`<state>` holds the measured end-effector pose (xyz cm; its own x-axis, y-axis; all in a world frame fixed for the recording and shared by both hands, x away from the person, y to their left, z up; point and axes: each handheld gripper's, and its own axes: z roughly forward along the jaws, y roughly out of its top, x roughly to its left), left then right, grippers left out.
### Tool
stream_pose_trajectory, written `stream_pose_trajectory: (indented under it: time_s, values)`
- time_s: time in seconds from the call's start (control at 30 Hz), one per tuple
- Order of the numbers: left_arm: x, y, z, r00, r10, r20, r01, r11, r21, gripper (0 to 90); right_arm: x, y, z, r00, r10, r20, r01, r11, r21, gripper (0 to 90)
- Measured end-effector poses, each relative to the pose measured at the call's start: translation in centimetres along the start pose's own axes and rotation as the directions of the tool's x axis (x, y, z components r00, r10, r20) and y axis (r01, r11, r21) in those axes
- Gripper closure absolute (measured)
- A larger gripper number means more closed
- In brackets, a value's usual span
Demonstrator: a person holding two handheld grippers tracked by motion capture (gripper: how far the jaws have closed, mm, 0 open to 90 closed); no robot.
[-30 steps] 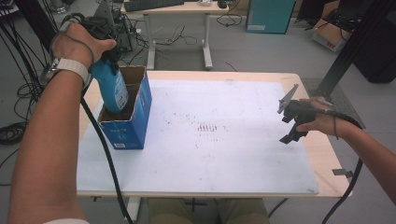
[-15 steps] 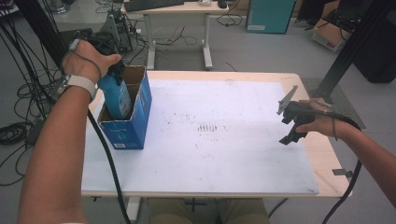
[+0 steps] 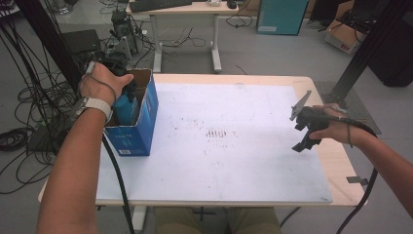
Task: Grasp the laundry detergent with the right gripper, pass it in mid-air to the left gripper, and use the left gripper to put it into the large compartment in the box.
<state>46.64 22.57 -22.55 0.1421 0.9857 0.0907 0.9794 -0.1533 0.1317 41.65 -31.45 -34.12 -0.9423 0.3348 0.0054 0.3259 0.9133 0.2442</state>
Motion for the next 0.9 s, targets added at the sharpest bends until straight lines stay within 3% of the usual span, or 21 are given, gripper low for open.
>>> stream_pose_trajectory:
  time_s: [0.4,0.9]
  values:
    - [-0.1,-0.7,2.5,1.0000,-0.005,-0.002,0.005,1.0000,-0.006,37.6,-0.1,-0.3,0.2,1.0000,0.001,-0.003,-0.001,1.000,-0.005,8.7]
    - [-0.2,-1.2,3.9,0.9998,0.007,-0.019,-0.007,1.0000,-0.002,37.6,0.0,-0.3,0.3,0.9998,0.017,-0.004,-0.017,1.000,0.004,8.7]
